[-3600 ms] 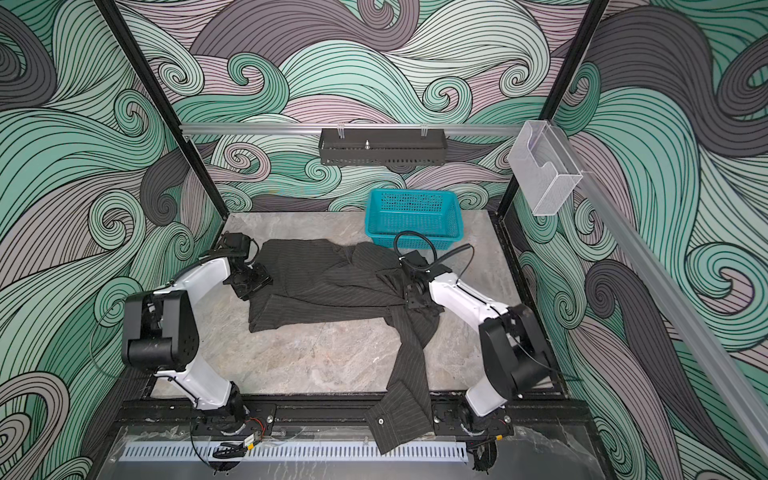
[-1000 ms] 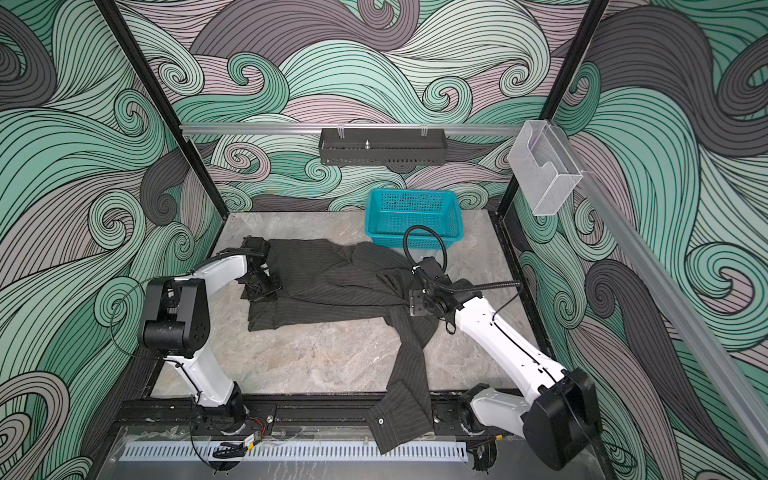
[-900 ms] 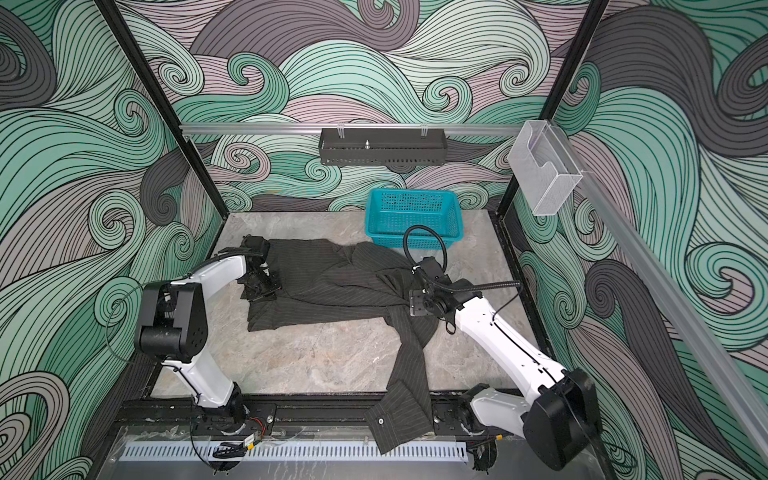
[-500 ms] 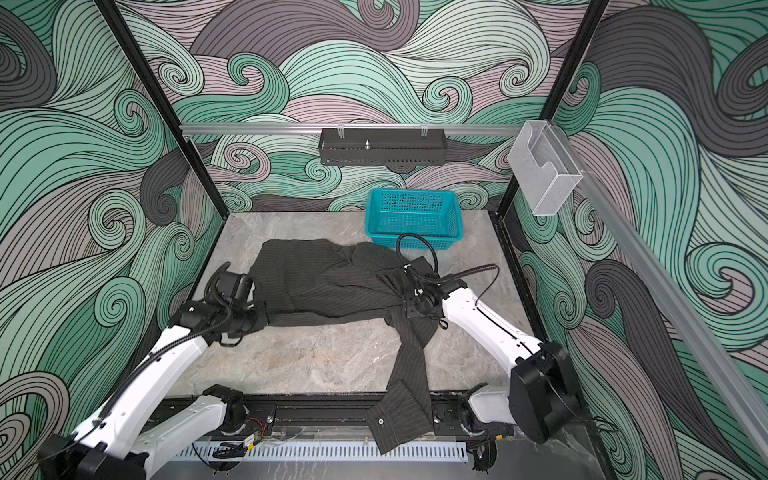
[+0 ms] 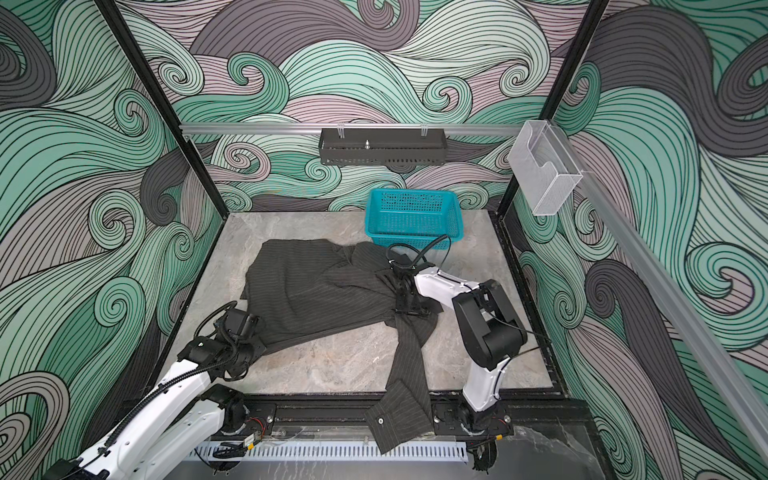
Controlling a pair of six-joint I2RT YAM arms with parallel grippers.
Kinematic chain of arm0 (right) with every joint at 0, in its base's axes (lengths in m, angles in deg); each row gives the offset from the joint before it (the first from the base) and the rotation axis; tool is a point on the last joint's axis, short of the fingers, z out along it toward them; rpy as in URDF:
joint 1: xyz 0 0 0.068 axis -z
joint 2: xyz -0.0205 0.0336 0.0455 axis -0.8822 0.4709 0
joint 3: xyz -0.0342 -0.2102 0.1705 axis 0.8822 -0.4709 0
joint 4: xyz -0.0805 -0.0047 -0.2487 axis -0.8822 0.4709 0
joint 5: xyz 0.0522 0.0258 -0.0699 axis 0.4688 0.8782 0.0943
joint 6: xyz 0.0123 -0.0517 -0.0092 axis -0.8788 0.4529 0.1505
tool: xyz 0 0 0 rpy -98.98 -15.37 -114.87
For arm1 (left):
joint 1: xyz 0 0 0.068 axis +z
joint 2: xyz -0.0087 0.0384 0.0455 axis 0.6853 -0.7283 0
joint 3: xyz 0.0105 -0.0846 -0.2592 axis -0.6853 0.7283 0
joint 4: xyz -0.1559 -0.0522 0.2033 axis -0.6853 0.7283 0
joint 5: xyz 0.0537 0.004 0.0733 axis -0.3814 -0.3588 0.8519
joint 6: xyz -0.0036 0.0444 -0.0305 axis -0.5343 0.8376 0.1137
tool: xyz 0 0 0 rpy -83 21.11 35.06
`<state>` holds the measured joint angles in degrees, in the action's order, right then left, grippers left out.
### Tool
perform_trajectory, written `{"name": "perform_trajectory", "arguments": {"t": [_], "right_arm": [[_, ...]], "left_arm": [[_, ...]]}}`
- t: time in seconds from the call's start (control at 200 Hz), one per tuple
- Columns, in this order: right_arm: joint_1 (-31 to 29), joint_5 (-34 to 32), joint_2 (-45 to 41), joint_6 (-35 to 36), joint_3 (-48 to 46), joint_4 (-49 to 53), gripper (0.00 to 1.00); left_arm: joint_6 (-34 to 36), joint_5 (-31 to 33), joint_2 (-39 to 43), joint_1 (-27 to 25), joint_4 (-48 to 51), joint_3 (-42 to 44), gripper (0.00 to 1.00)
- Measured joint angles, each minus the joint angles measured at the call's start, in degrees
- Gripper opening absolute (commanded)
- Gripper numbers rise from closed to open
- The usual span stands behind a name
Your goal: Fold and stack the long sleeve shirts
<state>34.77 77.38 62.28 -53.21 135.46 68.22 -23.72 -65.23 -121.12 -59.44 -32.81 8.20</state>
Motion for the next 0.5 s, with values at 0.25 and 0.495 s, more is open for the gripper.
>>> {"name": "perform_trajectory", "arguments": {"t": [0.25,0.495], "right_arm": [[0.7,-2.2,-3.8,-1.2,-4.8,-0.1,0.53],[1.4,-4.4,-12.4,-0.4,-10.2,6.0,0.64]], "left_arm": [[-1.2,2.8,-2.9,8.7,-3.5,-0.2,0.0],[1.4,2.5,-0.9,10.7,-0.2,-2.1,0.48]]}}
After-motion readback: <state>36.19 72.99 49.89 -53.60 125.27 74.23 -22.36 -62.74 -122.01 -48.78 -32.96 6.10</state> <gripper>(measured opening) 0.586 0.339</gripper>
